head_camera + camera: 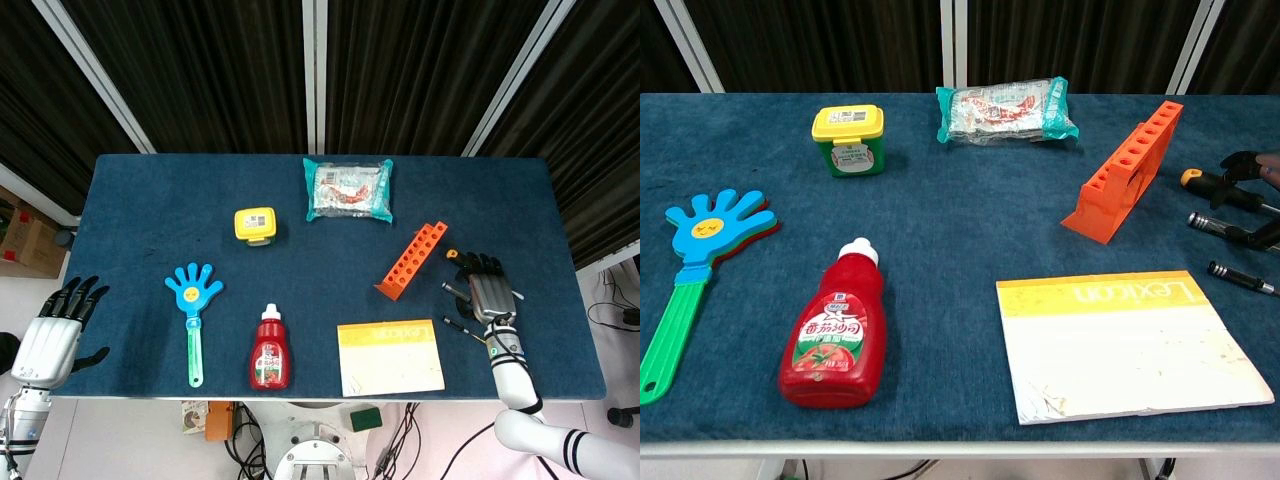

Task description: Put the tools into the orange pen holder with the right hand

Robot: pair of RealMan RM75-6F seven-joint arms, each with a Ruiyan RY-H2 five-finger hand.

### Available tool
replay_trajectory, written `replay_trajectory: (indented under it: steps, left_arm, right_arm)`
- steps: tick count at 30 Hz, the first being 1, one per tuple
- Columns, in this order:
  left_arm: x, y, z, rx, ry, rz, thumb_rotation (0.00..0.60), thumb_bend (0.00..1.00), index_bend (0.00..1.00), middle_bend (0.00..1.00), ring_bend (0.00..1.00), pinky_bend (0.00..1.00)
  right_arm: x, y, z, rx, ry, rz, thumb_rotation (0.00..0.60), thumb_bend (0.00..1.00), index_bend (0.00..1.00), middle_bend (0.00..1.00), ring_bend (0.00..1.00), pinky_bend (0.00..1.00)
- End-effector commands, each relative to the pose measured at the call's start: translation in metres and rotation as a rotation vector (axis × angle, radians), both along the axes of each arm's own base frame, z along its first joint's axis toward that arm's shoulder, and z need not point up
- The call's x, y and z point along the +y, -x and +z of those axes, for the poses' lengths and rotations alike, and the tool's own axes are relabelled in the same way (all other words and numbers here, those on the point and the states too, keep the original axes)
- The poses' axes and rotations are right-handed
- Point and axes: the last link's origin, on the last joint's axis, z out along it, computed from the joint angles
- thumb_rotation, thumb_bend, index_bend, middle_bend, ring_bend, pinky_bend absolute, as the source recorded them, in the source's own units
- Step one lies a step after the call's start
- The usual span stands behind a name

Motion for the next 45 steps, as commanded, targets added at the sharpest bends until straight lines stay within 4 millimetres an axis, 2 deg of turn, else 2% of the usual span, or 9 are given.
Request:
replay_trajectory:
  steps: [1, 13, 26, 30, 45]
  left_arm:
    - [0.000, 0.000, 0.000, 0.001, 0.000, 0.002, 0.600, 0.05, 0.14, 0.07, 0.03, 0.18]
    - [0.002, -0.001, -0.001, 0.003, 0.002, 0.000, 0.600, 0.05, 0.14, 0.07, 0.03, 0.18]
    - [0.001, -0.001, 0.000, -0.002, 0.000, -0.005, 0.600, 0.05, 0.15, 0.07, 0.03, 0.18]
    - [0.001, -0.001, -0.001, 0.002, 0.006, -0.003, 0.600, 0.05, 0.15, 0.07, 0.03, 0.18]
    - [0.002, -0.001, -0.002, 0.004, 0.012, 0.000, 0.600, 0.05, 0.15, 0.07, 0.03, 0.18]
  right_arm:
    - [-0.001, 0.000, 0.001, -0.007, 0.005, 0.001, 0.586, 0.40, 0.39, 0.03, 0.00, 0.00]
    - [-0.006, 0.000, -0.005, 0.001, 0.004, 0.000, 0.584, 0.39, 0.46, 0.02, 0.00, 0.00]
    - [-0.007, 0.001, -0.012, 0.024, -0.003, -0.017, 0.584, 0.38, 0.46, 0.02, 0.00, 0.00]
    - [-0.007, 0.001, -0.012, 0.029, -0.007, -0.022, 0.584, 0.40, 0.47, 0.03, 0.00, 0.00]
    - [-0.006, -0.003, -0.009, -0.011, 0.009, -0.006, 0.586, 0.41, 0.60, 0.05, 0.00, 0.00]
